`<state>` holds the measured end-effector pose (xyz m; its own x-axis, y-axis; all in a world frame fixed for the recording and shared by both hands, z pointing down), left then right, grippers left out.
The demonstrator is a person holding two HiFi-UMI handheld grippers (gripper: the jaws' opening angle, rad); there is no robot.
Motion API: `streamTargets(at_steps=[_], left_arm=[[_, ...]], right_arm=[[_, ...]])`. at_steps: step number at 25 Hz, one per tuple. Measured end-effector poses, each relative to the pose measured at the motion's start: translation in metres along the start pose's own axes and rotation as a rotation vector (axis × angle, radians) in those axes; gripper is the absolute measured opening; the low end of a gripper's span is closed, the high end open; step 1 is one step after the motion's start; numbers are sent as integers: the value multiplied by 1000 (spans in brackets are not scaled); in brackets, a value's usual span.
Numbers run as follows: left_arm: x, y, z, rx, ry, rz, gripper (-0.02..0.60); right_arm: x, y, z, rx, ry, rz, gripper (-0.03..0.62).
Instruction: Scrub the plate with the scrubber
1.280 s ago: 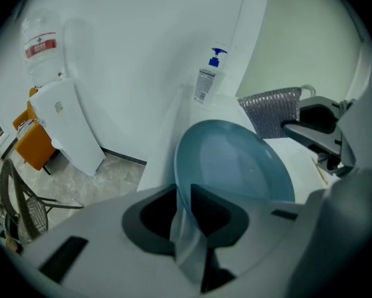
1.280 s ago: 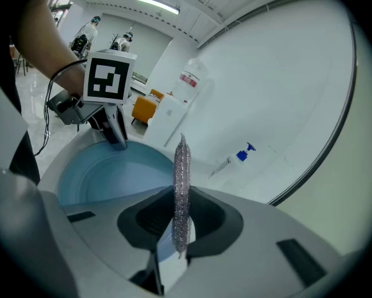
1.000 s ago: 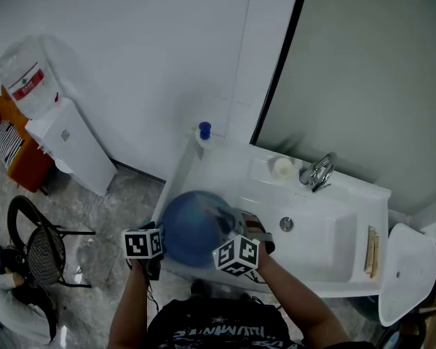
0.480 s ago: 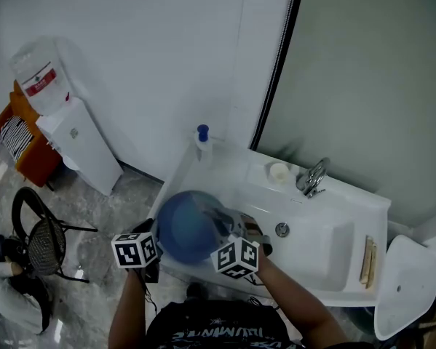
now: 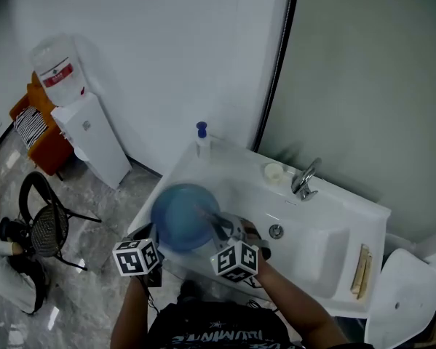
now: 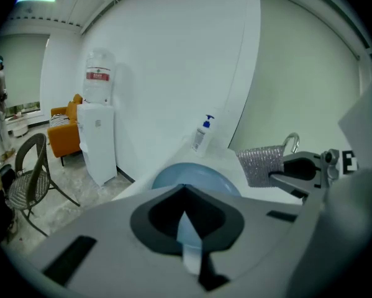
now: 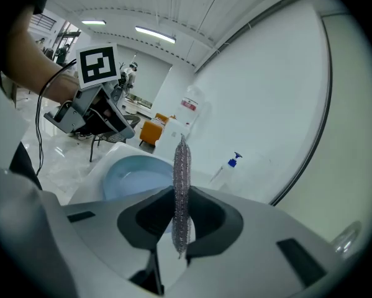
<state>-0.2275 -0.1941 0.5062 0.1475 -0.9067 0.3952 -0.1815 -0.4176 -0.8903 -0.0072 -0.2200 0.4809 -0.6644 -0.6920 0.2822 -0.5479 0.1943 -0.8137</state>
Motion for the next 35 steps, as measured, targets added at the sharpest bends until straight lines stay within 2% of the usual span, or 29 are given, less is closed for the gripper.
streamTargets(at_steps=[7,17,25,35], left_arm=[[-41,-18,34,-48,24,74,17],[-106,-63,74,-148,117,116,17],[-141,-75,93,-160,125,119,17],[-168,-96,99,-206,103,133,17]], right_arm=[[-38,-6,-6,-2,56,38,75],[-87,-25,-23,23,139,90,75],[-107,-33,-36,135,161,88,75],[-117,-37,-55,179,161,70,75]])
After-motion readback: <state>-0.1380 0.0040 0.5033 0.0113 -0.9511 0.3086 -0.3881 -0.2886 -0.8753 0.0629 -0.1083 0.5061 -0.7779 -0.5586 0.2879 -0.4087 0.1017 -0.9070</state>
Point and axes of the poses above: the fingertips, and each gripper's own axes: x forward along the fingers, z to its right, y out of its top, the point moved 7 cm from there along -x, backward along the fingers, and after that the axes turned 13 degrees about z, right-handed, at the moved point
